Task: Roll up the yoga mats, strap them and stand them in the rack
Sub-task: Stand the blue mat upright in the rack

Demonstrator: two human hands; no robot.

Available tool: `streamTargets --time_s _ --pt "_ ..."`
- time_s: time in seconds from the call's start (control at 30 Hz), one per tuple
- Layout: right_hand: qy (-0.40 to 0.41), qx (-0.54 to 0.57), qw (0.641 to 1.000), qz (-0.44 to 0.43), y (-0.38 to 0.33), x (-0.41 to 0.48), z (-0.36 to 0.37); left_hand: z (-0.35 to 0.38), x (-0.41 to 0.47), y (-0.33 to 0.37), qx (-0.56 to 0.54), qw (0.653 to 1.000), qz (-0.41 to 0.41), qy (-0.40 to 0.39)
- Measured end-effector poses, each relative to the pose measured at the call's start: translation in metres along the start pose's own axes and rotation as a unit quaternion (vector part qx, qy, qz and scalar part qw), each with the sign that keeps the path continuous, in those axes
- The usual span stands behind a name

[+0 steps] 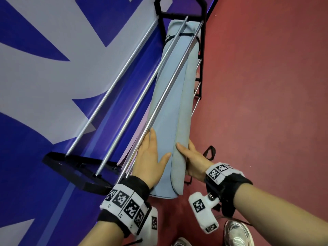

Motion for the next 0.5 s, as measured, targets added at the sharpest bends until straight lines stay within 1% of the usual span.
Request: streamTargets --time_s 0.1,0.2,0.33,0.4,0.5 --pt "0.039 0.007 0.999 -0.018 0.004 0.003 0.003 0.0 0.0 -0.002 -0.012 1.0 -0.009 -0.003" --pt "0.074 -0.02 0.996 -0.054 -0.001 0.005 -0.002 -0.003 -0.002 -0.003 -0.026 1.0 -0.007 0.007" --pt "0.085 -0.033 0.993 -0.072 -0.007 0.004 0.002 -0.007 -0.01 0.005 0.05 0.998 0.034 0.031" --pt "0.091 -0.042 0.992 -0.077 -0.009 0.004 0.006 -0.008 -0.014 0.008 0.061 0.996 0.05 0.047" --pt "0.105 -0.049 0.99 -0.081 -0.01 0.001 0.005 -0.006 -0.019 0.01 0.068 0.995 0.054 0.051"
Point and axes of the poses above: each hand's wrist, its own x-axis towards the middle knuckle, its own z-axis out of the palm, y = z × x, the point moved 8 cm from there along x, towards the middle knuckle, and after that the axes turned 14 degrees about x, right-handed, at the moved point
